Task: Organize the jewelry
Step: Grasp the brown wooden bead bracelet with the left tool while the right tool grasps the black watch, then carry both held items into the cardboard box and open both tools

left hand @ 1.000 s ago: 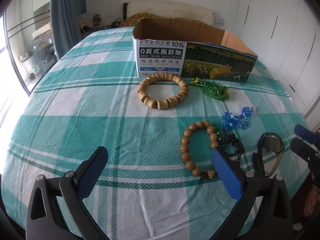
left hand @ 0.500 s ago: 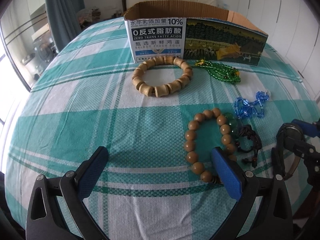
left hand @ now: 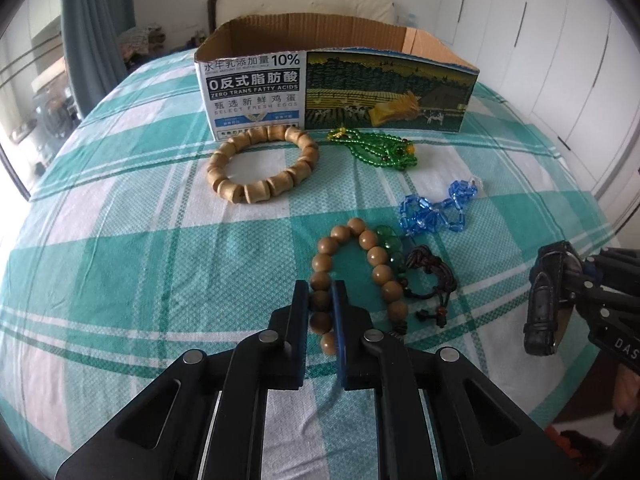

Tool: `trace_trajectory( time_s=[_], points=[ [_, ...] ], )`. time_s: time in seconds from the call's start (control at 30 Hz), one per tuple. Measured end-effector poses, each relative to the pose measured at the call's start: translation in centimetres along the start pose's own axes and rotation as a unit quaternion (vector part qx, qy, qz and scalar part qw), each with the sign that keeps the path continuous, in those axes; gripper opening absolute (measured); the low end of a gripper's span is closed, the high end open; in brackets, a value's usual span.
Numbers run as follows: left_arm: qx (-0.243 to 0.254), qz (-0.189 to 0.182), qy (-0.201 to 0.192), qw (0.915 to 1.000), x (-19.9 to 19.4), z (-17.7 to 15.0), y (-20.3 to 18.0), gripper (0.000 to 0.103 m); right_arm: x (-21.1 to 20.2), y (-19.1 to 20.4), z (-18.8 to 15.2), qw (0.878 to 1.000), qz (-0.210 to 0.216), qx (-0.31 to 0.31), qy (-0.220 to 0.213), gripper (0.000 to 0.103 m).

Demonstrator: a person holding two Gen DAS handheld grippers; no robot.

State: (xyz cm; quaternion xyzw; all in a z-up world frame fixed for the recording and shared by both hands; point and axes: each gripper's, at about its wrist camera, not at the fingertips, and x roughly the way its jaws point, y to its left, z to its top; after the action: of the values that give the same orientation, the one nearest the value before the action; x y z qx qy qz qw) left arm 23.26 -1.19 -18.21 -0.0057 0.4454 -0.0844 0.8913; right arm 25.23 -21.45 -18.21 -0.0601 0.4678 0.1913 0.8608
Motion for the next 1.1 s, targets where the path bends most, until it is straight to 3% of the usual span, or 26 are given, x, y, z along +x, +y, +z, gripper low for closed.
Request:
trace_trajectory(
  time_s=[0.4, 1.1],
  points=[
    [-0.045, -0.037, -0.069, 0.9959, -6.7, 2.4, 1.4, 0.009, -3.1, -1.7, -0.1, 0.999, 0.009, 0.047, -0.021, 0.011],
    [-0.042, -0.004, -0.074, 0.9963, -7.3, 3.4, 2.3, 0.009, -4.9, -0.8, 1.9, 0.998, 0.021, 0.043, -0.036, 0.011]
  ],
)
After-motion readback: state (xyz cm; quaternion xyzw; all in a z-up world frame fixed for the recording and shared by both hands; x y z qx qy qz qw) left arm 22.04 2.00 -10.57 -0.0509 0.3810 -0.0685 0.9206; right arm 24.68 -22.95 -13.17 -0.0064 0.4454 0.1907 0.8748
